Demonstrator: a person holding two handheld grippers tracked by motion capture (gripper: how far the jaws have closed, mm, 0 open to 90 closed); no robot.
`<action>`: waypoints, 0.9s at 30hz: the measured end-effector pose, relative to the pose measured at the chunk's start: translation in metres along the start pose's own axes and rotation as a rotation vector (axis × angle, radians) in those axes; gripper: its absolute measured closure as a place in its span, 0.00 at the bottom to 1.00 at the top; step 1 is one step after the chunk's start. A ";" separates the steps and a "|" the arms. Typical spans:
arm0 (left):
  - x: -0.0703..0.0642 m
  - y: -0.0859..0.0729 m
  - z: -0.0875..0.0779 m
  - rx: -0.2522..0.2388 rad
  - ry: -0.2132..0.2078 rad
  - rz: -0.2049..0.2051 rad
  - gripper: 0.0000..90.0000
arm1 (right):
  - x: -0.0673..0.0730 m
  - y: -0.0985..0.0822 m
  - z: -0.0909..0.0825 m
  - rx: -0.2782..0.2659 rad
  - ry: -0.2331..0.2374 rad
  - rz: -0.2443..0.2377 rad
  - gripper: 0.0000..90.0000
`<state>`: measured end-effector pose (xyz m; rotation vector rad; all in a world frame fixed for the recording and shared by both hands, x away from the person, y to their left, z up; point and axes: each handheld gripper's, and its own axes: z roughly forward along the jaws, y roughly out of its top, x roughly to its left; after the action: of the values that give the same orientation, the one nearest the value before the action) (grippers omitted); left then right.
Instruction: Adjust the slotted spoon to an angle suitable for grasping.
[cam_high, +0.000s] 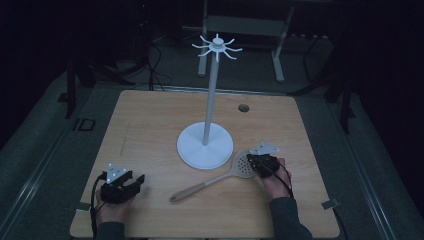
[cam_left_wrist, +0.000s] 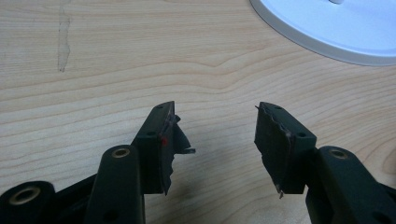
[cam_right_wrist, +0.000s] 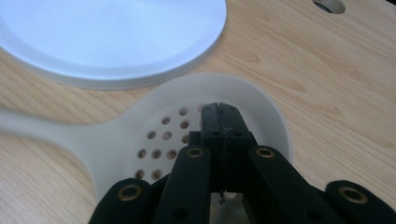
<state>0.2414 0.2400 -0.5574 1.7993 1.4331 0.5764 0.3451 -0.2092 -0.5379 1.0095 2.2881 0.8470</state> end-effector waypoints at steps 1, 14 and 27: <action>0.000 0.000 0.000 0.001 0.000 0.001 0.54 | 0.000 -0.001 -0.001 0.000 -0.001 -0.003 1.00; -0.001 0.000 0.001 0.007 0.001 -0.001 0.54 | 0.004 -0.006 -0.016 0.018 0.007 -0.033 0.98; -0.001 0.000 0.003 0.013 -0.004 0.000 0.54 | 0.030 0.031 -0.019 -0.045 0.149 -0.152 0.85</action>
<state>0.2433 0.2381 -0.5588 1.8102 1.4371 0.5646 0.3294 -0.1757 -0.5086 0.7649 2.4225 0.9335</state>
